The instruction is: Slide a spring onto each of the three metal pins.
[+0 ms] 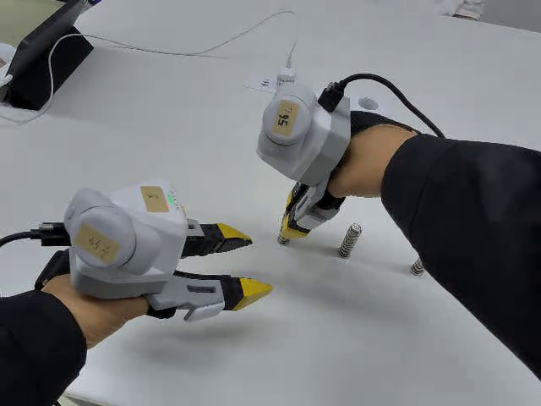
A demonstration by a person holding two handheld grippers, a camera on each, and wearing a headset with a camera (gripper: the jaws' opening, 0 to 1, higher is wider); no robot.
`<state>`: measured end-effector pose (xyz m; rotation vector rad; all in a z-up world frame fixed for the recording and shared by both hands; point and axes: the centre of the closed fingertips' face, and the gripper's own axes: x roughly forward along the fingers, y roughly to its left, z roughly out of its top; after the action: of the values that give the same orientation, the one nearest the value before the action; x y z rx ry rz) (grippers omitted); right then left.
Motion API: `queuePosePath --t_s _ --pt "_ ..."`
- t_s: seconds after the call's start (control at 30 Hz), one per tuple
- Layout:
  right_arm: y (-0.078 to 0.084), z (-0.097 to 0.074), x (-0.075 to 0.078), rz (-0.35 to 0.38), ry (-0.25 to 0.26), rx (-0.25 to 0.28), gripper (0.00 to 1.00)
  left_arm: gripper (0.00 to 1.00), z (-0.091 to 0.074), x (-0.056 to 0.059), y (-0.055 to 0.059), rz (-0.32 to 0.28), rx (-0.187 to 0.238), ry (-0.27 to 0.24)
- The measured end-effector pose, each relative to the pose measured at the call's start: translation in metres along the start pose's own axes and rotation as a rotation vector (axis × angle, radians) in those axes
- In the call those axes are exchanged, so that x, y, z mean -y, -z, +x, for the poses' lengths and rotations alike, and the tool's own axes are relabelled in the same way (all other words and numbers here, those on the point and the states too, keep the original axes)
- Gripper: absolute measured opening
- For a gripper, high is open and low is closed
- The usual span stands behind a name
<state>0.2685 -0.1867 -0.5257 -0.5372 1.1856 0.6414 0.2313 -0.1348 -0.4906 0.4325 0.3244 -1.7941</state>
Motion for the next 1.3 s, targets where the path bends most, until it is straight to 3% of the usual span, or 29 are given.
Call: queuePosePath --t_s 0.47,0.93,1.3 --pt "0.004 -0.003 0.0 0.038 0.002 0.041 0.19 0.38 0.0 -0.001 -0.003 0.004 0.0 -0.002" --pt "0.01 -0.033 0.003 0.135 0.042 0.163 0.26 0.39 0.003 0.001 -0.011 0.013 0.009 0.006" --pt "0.033 -0.05 0.007 0.206 0.079 0.22 0.29 0.4 0.004 0.001 -0.018 0.024 0.013 0.01"
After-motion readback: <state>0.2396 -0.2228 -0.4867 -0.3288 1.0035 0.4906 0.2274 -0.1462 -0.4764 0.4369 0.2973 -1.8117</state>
